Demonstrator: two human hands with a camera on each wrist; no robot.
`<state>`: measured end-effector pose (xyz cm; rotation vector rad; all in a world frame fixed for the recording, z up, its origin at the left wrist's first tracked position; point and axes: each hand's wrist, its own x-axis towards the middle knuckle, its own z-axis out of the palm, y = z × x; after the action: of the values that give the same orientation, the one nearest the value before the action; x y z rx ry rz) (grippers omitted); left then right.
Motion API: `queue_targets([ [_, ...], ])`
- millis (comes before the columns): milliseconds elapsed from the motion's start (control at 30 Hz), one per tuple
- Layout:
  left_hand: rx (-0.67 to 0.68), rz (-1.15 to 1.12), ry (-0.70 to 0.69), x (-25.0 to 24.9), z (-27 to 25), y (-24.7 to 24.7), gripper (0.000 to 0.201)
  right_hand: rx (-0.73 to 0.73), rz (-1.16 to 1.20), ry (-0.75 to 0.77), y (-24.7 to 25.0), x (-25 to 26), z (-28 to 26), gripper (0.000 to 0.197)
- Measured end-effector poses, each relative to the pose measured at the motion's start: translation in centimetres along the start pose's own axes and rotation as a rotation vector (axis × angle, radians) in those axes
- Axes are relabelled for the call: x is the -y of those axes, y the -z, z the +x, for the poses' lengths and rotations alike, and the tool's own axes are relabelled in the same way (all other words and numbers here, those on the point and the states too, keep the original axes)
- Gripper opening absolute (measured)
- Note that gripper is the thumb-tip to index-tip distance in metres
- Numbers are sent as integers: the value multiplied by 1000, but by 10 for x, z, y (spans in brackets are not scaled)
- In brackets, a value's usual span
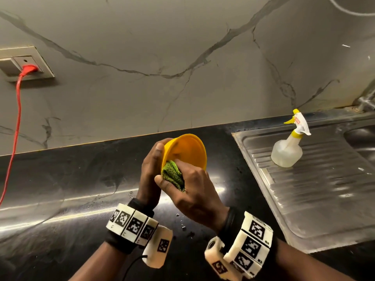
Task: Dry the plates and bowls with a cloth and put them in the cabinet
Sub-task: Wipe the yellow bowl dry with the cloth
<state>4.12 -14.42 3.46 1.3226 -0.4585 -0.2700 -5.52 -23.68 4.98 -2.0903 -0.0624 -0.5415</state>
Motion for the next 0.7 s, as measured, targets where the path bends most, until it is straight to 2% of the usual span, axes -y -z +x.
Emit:
queue_targets([
  [133,-27,106,-175,3,-4,-9,42,-93,200,-86,0,11,6,28],
  [267,-63,211,-303,12,-6,-6,58,-106,224,-126,2,15,11,33],
  [333,-47,199,-268,13,-5,2,55,-63,169,-80,4,11,10,29],
  [433,-60,78,-98,5,1,7,52,6,12,4,8,4,10,26],
  [533,-42,-40,0,-3,6,8,42,69,-165,58,3,6,9,24],
  [600,-25,-85,16,-8,7,5,40,35,-104,23,-1,10,9,27],
  [700,-85,-42,-81,-11,4,-2,44,-7,72,-49,-3,20,14,32],
])
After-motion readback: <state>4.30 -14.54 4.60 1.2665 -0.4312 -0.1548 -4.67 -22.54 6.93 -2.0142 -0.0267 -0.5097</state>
